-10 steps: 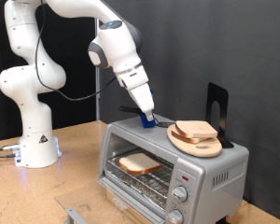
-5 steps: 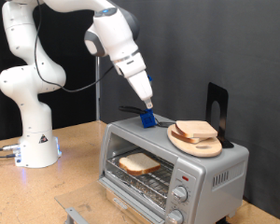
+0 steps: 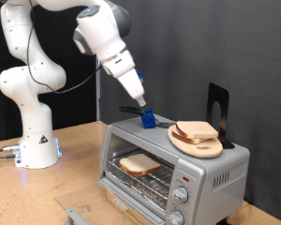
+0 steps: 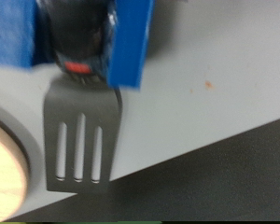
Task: Make a piece of toast with the oven
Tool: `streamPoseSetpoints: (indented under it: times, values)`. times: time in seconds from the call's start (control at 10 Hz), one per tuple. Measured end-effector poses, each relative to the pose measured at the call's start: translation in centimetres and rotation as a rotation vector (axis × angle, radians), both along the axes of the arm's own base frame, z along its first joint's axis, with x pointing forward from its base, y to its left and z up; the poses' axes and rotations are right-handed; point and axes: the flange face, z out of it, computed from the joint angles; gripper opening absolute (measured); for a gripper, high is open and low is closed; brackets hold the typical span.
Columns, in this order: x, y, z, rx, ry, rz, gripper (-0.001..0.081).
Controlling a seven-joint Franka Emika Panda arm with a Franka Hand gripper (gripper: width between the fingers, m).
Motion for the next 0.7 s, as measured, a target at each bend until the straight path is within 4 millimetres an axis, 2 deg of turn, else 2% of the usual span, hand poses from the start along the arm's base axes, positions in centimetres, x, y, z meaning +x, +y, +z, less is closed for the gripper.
streamPoseSetpoints:
  times: [0.7]
  values:
    - [-4.5, -10.3, -0.3, 0.025, 0.080, 0.000, 0.0808]
